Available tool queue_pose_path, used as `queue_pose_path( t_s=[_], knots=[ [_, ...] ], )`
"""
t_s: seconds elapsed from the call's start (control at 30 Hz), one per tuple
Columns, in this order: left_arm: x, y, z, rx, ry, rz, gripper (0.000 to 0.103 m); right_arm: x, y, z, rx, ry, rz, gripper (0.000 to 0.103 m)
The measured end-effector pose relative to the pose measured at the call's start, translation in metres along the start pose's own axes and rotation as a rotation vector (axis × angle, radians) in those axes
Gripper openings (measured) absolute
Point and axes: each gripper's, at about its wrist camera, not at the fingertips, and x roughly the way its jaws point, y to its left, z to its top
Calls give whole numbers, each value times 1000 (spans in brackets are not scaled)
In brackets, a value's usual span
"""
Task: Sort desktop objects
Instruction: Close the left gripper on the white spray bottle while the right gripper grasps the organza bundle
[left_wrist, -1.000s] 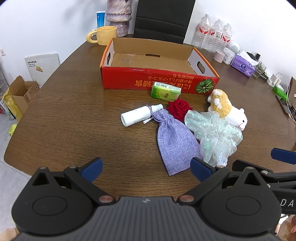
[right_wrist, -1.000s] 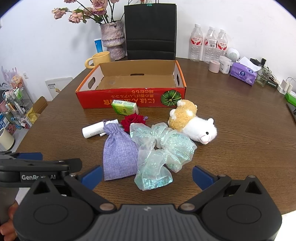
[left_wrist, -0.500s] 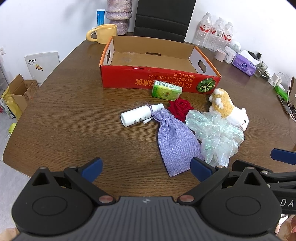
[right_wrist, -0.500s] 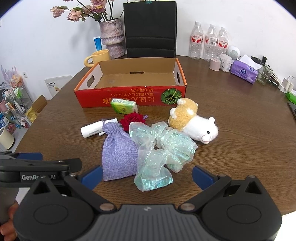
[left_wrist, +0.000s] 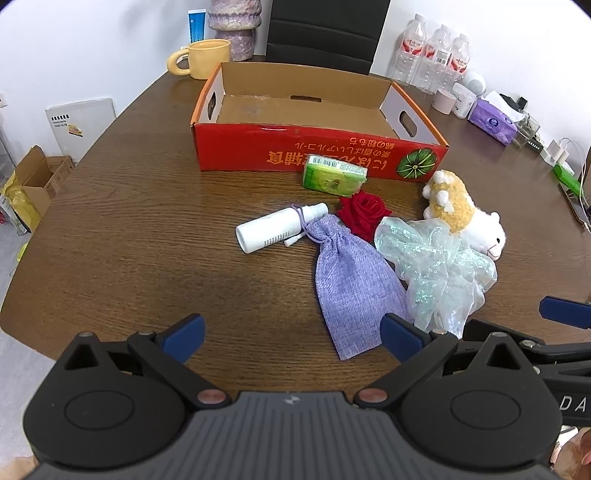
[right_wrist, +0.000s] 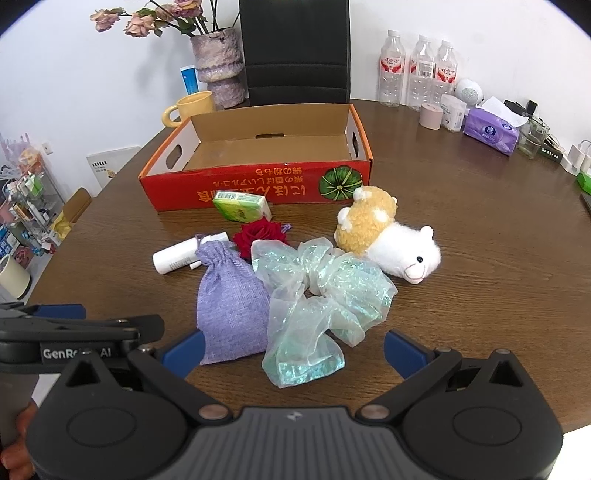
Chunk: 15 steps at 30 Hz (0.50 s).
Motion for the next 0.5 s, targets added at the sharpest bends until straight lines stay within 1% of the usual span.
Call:
queue_pose_path(
  t_s=[0.5],
  knots=[
    [20,0,16,6,22,-19,103,21,-12,14,16,38,6,103]
  ],
)
